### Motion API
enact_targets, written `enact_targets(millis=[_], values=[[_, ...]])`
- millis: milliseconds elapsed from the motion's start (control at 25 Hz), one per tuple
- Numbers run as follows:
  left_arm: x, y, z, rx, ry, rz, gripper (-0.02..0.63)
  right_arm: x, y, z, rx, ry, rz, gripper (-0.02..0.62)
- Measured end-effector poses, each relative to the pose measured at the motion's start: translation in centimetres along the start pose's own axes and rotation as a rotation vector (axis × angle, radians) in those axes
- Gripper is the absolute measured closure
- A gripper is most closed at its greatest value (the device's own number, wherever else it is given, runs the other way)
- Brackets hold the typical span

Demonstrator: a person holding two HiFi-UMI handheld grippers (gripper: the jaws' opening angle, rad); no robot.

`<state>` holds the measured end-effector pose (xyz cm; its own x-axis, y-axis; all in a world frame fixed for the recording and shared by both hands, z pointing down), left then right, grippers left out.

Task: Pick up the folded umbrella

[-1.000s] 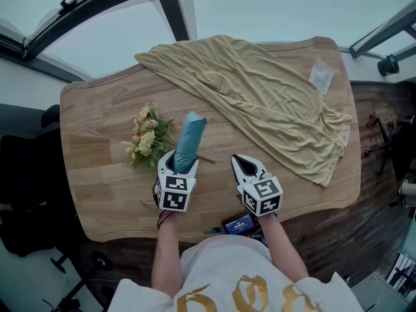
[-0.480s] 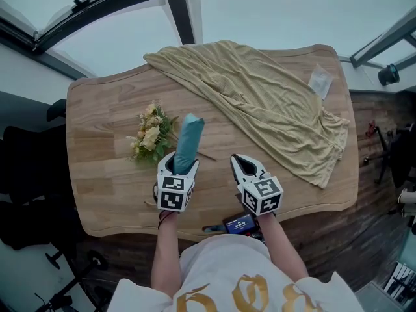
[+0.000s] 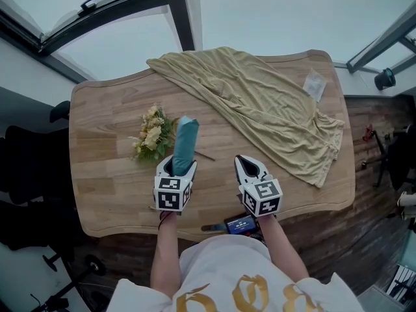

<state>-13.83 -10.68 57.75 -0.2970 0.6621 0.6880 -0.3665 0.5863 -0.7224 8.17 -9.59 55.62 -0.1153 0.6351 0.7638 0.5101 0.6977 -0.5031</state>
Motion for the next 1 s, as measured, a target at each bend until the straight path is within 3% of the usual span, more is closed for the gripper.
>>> enact_targets(millis=[360,1000], values=[[-0.8,1.8,-0.5,-0.007,0.007,-0.067,0.313,-1.3,1.4,0.9,0.022,0.036,-0.051,0.585],[-2.3,7.1,-2.0,-0.062,-0.004,-0.221,0.314,-2.8,4.0,5.0,-0.023,0.089,-0.124,0.584]])
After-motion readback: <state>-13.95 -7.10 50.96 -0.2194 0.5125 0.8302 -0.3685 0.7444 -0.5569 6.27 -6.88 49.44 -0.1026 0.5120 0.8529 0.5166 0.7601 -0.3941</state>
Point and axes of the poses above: the fingertips, and each gripper's own axes: y backward along the fingers, z to its left, x out of its underside, the point moved 6 cm from there along y, backward along the fingers, and after that the axes turned 7 degrees about -y, right-handed, at the moved point
